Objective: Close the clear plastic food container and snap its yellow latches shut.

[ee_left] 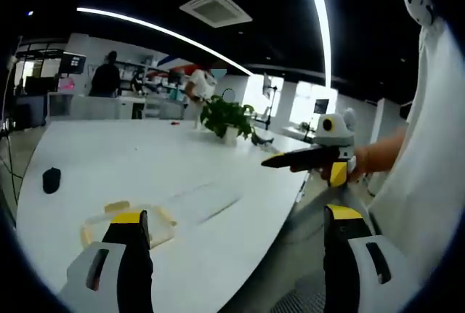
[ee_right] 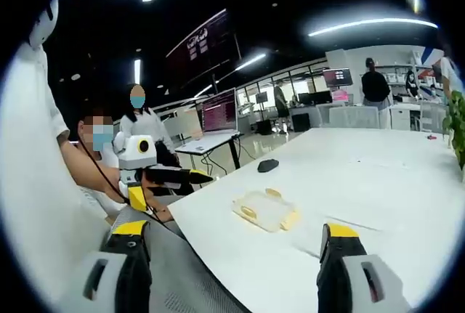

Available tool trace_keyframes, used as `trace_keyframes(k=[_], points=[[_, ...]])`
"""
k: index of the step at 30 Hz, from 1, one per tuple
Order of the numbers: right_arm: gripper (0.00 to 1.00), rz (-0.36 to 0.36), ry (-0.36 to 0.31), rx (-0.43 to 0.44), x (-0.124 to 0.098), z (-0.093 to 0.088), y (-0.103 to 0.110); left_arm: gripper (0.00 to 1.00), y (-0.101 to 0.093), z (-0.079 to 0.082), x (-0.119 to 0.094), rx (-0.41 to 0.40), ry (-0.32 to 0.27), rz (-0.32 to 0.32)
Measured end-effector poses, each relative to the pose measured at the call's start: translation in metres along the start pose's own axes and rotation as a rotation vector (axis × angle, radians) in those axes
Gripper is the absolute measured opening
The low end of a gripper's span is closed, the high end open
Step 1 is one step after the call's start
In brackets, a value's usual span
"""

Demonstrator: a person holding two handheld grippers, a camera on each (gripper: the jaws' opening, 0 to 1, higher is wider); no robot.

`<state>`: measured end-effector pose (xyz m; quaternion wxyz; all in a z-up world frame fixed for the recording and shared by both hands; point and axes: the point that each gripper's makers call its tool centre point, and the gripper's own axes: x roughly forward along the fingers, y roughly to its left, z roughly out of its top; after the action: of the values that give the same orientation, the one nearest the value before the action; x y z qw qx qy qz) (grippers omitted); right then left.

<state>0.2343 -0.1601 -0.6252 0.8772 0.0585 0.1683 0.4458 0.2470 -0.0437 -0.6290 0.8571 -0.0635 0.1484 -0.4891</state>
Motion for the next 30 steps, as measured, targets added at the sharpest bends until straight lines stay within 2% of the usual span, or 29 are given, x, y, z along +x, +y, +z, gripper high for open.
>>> trace_keyframes(k=[30], points=[[0.97,-0.004,0.019,-0.012,0.0008,-0.0034,0.0,0.99,0.0008,0.0001,-0.0006,0.0,0.0,0.009]])
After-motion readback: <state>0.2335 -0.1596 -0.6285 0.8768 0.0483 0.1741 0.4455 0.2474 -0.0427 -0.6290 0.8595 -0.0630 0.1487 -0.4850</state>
